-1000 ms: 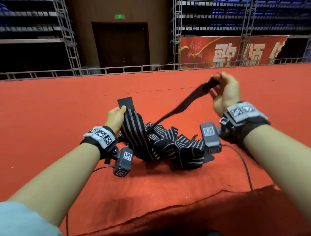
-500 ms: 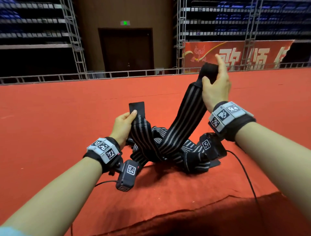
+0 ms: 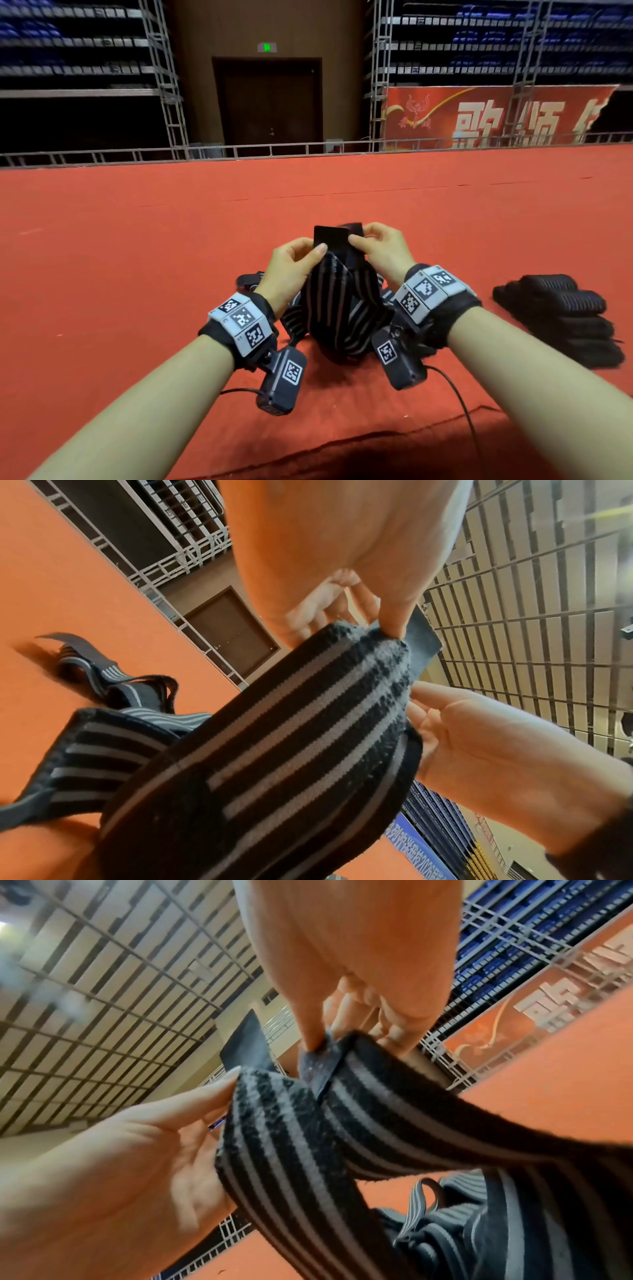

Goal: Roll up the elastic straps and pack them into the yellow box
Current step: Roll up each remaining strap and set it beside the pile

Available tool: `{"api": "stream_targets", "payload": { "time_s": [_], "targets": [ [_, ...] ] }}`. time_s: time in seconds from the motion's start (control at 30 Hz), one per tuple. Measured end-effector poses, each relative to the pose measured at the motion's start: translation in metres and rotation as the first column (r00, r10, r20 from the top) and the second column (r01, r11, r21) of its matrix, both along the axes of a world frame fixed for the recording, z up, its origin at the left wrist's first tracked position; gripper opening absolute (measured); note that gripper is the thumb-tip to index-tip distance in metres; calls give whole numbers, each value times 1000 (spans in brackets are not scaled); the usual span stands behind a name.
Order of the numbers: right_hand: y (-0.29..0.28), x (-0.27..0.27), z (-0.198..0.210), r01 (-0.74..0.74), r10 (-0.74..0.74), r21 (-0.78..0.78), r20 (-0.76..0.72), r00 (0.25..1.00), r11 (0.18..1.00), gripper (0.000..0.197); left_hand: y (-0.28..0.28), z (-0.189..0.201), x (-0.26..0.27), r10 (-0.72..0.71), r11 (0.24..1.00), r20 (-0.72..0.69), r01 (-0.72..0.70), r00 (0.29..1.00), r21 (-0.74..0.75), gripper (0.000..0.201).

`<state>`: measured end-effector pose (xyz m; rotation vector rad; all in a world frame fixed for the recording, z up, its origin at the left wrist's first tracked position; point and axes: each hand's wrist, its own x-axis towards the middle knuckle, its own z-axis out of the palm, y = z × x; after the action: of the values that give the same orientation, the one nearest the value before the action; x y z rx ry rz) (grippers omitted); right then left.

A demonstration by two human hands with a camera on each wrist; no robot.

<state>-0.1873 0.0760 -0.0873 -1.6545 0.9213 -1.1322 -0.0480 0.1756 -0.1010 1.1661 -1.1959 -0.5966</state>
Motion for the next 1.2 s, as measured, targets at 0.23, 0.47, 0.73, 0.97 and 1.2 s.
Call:
{"api": "stream_targets", "payload": {
  "time_s": [0.23,0.47,0.73,0.97,1.2],
  "targets": [
    [19,-5,-15,-299,210,250,329,921,921,26,-3,-10,-6,78,996,-12,-78,997,33,9],
    [20,-14,-22,-385,296,219,352,888,897,25,-4,-13,-8,124,990,3,-124,992,68,11],
    [21,-18,-22,-459,353,227,386,852,859,24,-8,-14,-14,198,978,49,-200,979,57,11],
    [19,-17,-18,-418,341,205,324,882,885,18,-9,-15,-21,172,985,-48,-170,984,39,15],
    [25,-11,-21,-291,234,152,309,922,945,20,-16,-9,-41,135,983,-414,-68,900,172,19]
  ]
}}
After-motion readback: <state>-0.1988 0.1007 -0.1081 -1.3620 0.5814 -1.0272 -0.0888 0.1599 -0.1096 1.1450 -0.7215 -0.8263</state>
